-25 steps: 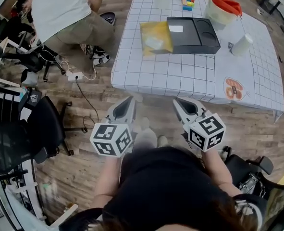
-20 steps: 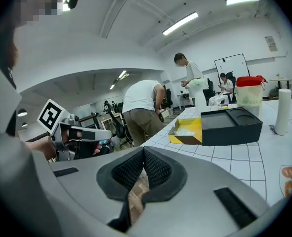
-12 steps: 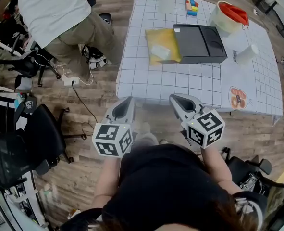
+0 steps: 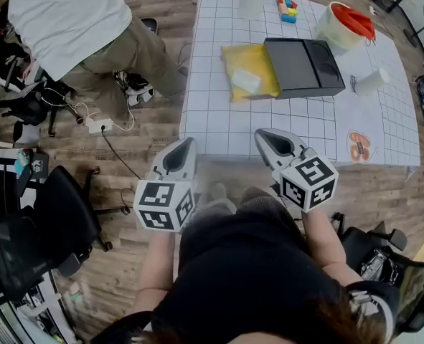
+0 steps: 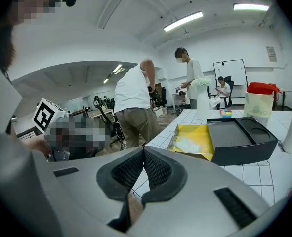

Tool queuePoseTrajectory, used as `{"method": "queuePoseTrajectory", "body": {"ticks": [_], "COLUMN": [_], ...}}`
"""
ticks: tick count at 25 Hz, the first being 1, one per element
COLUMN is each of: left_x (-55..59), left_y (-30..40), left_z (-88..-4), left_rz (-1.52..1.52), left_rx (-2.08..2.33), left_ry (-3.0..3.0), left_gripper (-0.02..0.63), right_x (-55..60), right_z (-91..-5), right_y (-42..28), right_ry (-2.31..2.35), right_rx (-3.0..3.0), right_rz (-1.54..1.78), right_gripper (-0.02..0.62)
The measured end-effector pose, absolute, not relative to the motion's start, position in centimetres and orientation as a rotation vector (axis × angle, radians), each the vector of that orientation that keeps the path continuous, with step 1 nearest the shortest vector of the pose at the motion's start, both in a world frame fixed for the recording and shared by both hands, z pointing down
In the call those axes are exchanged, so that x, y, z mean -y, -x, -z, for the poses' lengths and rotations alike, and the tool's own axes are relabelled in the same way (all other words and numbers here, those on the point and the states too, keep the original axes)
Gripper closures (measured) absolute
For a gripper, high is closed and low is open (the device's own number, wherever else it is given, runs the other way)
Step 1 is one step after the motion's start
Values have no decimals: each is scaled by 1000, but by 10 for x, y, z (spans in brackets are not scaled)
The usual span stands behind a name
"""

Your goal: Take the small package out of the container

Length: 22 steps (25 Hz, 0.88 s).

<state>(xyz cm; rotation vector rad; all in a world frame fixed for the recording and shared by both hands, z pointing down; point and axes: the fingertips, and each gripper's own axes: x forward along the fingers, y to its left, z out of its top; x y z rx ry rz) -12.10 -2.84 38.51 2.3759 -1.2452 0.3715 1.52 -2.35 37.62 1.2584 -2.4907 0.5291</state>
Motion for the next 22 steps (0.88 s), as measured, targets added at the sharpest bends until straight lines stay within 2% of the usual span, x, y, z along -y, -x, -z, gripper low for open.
{"method": "queuePoseTrajectory", "body": {"ticks": [5, 22], "left_x": [40, 96], "left_y": [126, 120], "left_z": [-386, -391], "left_rz": [-393, -364], "left_rx": [1259, 1404], "left_ry": [-2390, -2254], "left_gripper": [578, 578], "right_x": [38, 124], "right_z": [-377, -380], "right_y": [-13, -27], "right_ry": [-1256, -1035], "right_rx": [2450, 2416], "right_rz": [-494, -414], "right_gripper": [577, 465]}}
